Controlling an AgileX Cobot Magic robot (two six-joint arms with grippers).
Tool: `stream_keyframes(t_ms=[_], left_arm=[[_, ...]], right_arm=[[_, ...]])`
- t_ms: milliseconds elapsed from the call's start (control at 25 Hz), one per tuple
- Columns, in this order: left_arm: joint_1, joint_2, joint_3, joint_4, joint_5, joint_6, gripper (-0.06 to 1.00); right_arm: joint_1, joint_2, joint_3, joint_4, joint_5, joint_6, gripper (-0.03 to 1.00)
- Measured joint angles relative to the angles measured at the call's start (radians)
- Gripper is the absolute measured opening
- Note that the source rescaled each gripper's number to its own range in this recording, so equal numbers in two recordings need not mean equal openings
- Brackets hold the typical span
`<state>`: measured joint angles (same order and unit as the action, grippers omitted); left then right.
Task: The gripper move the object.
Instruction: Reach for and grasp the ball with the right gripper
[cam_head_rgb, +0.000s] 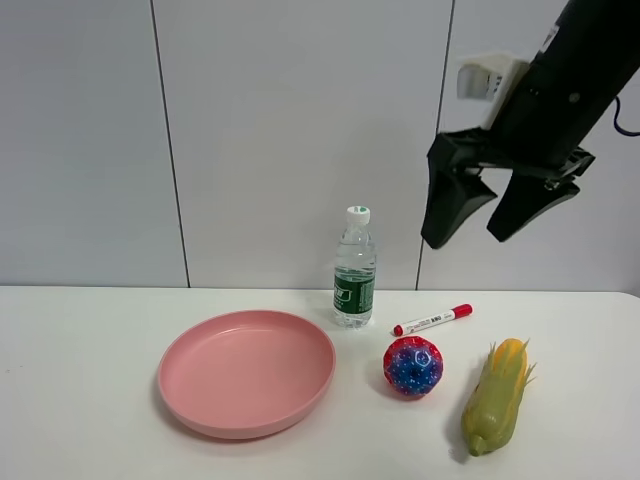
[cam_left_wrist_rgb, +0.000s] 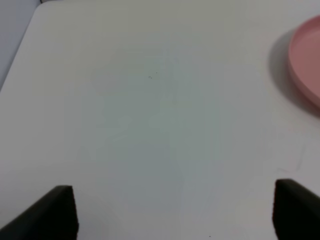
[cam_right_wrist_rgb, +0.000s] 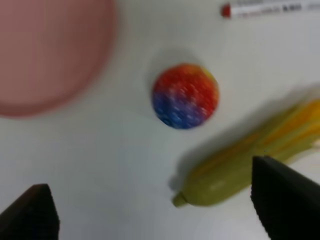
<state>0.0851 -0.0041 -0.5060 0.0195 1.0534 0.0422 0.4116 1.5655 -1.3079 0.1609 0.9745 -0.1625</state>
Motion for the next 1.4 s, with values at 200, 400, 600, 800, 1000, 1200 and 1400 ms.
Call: stream_keyframes(t_ms=[200,400,600,800,1000,1200,1400], left_arm=[[0.0,0.0,0.0,0.0,0.0,0.0,1.0],[0.0,0.0,0.0,0.0,0.0,0.0,1.0],[0.0,0.0,0.0,0.0,0.0,0.0,1.0],[0.0,0.0,0.0,0.001,0.0,0.0,1.0],[0.0,0.0,0.0,0.001,0.0,0.0,1.0],[0.0,0.0,0.0,0.001,0.0,0.0,1.0],[0.0,0.0,0.0,0.001,0.0,0.0,1.0]], right_arm=[[0.007,0.09,0.0,-0.077,-0.01,0.03,0.43],[0.007,0.186,0.0,-0.094,-0.081,0.035,0.49],[0.031,0.285,-0.003,-0.117,-0.12,0.035,0.88],[0.055,0.356,-0.003,-0.118,-0.194,0.035,1.0],[0.057,0.384,-0.004,-0.135,-0.231,0.035,1.0],[0.057,0.431,-0.004,-0.148,-0.279,0.038,1.0],[0.057,0.465,-0.004,-0.175,-0.326,0.048,1.0]])
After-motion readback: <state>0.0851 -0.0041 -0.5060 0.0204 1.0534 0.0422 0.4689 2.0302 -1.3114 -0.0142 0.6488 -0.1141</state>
